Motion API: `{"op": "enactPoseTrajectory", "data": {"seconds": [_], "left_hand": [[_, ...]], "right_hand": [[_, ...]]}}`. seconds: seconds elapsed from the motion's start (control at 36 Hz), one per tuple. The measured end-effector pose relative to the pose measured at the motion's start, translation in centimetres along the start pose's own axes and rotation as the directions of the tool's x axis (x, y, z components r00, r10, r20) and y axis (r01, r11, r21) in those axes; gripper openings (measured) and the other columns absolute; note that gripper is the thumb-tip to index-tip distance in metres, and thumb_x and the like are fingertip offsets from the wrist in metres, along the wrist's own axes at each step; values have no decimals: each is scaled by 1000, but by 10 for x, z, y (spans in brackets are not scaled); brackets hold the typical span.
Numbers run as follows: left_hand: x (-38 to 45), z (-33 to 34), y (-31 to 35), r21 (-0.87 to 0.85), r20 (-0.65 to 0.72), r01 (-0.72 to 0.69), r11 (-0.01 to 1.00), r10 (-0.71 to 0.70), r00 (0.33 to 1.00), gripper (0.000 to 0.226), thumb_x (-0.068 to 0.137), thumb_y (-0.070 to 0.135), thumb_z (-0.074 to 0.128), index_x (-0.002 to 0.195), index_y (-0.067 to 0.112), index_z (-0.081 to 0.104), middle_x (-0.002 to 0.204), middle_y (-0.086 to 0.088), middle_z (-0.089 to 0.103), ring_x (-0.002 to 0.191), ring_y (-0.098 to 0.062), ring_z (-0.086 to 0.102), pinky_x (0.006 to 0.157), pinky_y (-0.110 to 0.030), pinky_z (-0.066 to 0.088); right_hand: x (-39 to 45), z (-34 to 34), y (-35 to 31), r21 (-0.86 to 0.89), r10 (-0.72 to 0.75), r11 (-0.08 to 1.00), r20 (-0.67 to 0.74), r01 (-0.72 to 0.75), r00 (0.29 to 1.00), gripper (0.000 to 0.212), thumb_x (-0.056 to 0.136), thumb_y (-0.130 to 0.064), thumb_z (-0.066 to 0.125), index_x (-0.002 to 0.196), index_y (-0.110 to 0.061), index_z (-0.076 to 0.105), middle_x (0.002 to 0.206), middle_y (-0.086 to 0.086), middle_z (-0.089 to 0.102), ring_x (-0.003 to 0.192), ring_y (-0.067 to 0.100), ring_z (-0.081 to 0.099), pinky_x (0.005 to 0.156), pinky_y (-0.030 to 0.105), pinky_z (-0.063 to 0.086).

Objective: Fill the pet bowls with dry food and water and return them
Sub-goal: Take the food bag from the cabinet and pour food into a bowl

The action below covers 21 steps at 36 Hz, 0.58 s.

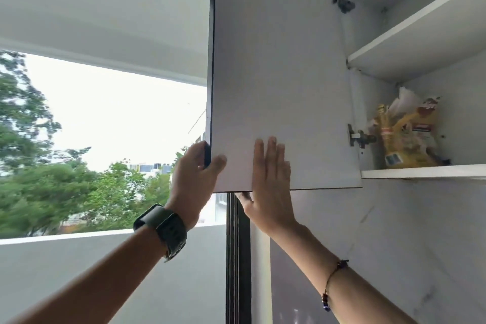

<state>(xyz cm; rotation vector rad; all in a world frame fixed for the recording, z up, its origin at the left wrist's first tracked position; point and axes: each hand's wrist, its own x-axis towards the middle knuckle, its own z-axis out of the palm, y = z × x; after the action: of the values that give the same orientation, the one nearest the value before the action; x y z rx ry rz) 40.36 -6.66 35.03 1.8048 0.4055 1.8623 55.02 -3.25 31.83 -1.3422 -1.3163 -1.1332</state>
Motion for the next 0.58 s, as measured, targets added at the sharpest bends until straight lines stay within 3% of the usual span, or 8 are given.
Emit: {"op": "enactPoseTrajectory", "data": {"seconds": [0.08, 0.11, 0.22, 0.36, 0.47, 0.53, 0.58], "left_hand": [[8, -5, -10, 21, -9, 9, 1000, -9, 1000, 14, 88, -1, 55, 87, 11, 62, 82, 1, 67, 73, -11, 60, 68, -25, 53], [10, -6, -14, 38, -9, 9, 999, -9, 1000, 15, 88, -1, 54, 88, 12, 62, 83, 2, 67, 75, -12, 61, 69, -25, 54], [20, -6, -30, 125, -26, -7, 992, 10, 1000, 18, 89, 2, 51, 102, 7, 61, 95, -10, 69, 91, -31, 64, 82, -47, 55], [30, -2, -46, 246, -73, 2, 969, 17, 997, 34, 90, 2, 45, 122, 11, 53, 102, -8, 65, 86, -25, 61, 70, -35, 54], [31, 7, -52, 412, -127, 38, 910, 16, 992, 71, 83, -10, 42, 148, 3, 16, 122, -11, 45, 111, -29, 48, 92, -40, 49], [28, 12, -55, 443, -137, 27, 896, 38, 990, 83, 74, -18, 41, 149, 2, 11, 132, -13, 40, 119, -33, 42, 98, -44, 47], [24, 17, -59, 457, -124, -32, 889, 100, 987, 88, 68, -20, 39, 148, 4, 11, 143, -15, 32, 130, -37, 34, 103, -48, 43]], "right_hand": [[-1, 4, 0, -22, -35, 999, 12, 35, 999, 108, 63, -33, 80, 145, -3, 17, 152, 24, 23, 140, 43, 22, 108, 54, 26], [-2, 5, 0, -32, -59, 998, 15, 59, 998, 105, 66, -34, 79, 145, -3, 18, 151, 25, 23, 139, 44, 22, 107, 54, 27], [-2, 12, 7, -35, -116, 992, 72, 118, 991, 97, 76, -38, 70, 147, -7, 12, 154, 23, 15, 142, 42, 12, 111, 49, 16], [-2, 24, 13, -42, -155, 986, 108, 160, 982, 94, 79, -39, 66, 148, -9, 9, 155, 22, 11, 143, 41, 8, 113, 48, 14], [-3, 32, 17, -47, -187, 979, 161, 197, 969, 85, 84, -46, 50, 148, -10, 8, 156, 20, 8, 144, 38, 5, 114, 45, 11], [-2, 33, 21, -41, -212, 974, 192, 223, 958, 83, 85, -47, 43, 149, -11, 5, 157, 19, 5, 144, 37, 2, 115, 43, 8], [-2, 34, 25, -28, -233, 969, 217, 244, 948, 86, 86, -46, 49, 149, -12, 2, 157, 17, 1, 145, 35, -3, 115, 42, 5]]}}
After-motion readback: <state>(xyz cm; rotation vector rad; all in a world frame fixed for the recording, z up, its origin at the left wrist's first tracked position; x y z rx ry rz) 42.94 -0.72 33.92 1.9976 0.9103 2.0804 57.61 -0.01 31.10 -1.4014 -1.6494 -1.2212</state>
